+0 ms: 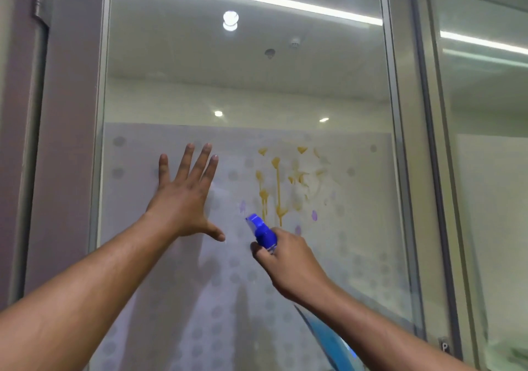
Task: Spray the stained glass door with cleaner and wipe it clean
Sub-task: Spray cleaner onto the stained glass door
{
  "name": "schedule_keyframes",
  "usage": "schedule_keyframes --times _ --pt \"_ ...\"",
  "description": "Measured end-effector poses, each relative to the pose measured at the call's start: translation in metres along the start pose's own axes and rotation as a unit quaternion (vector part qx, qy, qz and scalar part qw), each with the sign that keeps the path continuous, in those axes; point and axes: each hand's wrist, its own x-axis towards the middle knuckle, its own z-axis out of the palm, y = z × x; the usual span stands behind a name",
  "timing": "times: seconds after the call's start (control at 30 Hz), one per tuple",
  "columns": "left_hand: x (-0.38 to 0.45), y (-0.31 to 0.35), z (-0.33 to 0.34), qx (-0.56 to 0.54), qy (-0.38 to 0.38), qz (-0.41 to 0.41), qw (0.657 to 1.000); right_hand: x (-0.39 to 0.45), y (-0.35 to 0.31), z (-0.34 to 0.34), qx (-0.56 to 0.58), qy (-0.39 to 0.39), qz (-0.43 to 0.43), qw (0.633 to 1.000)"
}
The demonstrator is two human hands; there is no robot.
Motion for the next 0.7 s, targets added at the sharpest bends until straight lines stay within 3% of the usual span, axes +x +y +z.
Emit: schedule_keyframes --times 0.13,0.23,0.33,0.43,0.7 --pt "-0.001 0.000 0.000 -0.006 0.000 0.004 1.000 -0.003 0.037 -0.019 0.053 0.088 0.064 0.993" --pt "-0.001 0.000 -0.001 -0.011 0.001 0.006 1.000 -0.004 0.068 -0.043 0.126 0.178 0.136 0.966" --pt "-0.002 0.001 -0.001 -0.014 0.001 0.007 1.000 -0.013 0.091 -0.057 0.183 0.215 0.183 0.942" --pt "-0.002 0.001 -0.002 -0.011 0.000 0.005 1.000 -0.026 0.095 -0.045 0.155 0.187 0.169 0.955" --pt "-0.005 0.002 -0.004 -0.003 -0.005 0.003 1.000 -0.049 0.044 0.024 0.034 -0.015 0.056 0.998"
